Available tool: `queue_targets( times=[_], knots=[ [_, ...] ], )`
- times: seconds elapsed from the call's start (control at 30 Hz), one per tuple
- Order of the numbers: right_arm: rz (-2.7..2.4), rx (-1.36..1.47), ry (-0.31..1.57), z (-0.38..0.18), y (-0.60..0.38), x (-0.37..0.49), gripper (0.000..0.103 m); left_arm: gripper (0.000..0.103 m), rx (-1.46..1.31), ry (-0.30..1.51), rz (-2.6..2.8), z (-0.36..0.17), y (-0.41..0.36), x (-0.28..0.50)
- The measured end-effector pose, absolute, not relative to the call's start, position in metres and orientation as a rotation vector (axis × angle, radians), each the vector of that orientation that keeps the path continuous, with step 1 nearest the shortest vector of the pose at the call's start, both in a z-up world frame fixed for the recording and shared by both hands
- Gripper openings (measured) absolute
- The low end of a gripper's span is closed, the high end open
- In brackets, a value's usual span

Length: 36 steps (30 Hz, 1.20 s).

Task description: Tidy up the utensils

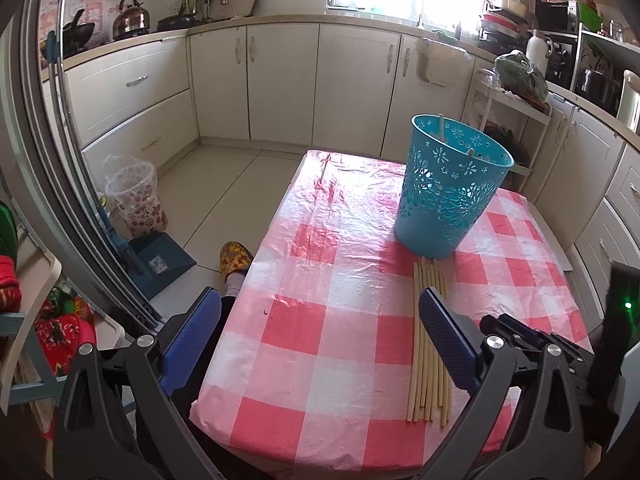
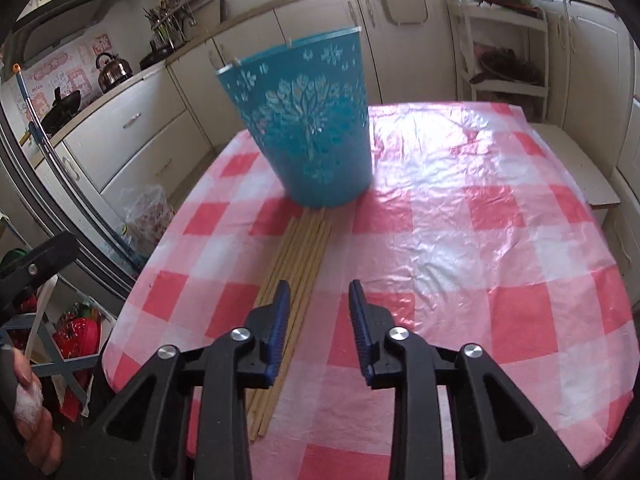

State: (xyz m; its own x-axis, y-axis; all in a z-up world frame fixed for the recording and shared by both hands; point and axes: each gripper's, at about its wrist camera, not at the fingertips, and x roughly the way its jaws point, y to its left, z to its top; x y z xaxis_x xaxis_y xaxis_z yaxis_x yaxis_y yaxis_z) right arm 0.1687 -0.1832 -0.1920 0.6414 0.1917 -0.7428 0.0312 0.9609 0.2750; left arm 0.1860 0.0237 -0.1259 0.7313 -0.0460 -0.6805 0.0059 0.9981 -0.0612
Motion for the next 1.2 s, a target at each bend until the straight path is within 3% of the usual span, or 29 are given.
queue_targets(
  times=[0.4, 0.47, 0.8, 1.2],
  knots=[
    [0.039, 0.208, 0.951, -0.224, -0.163, 0.203, 0.014, 0.095, -0.051, 0.780, -0.004, -0.132, 0.038, 0.173],
    [0.036, 0.197, 0.953, -0.224, -0.167, 0.203, 0.007, 0.095, -0.047, 0.787, -0.007, -0.134, 0.035, 0.175],
    [0.057, 0.024, 0.980, -0.219, -0.191, 0.188, 0.006, 0.095, 0.025, 0.878, -0.089, -0.168, 0.000, 0.210],
    [0.058, 0.199, 0.917, -0.226, -0.243, 0.173, 0.005, 0.094, 0.121, 0.987, -0.123, -0.228, -0.068, 0.289]
  ],
)
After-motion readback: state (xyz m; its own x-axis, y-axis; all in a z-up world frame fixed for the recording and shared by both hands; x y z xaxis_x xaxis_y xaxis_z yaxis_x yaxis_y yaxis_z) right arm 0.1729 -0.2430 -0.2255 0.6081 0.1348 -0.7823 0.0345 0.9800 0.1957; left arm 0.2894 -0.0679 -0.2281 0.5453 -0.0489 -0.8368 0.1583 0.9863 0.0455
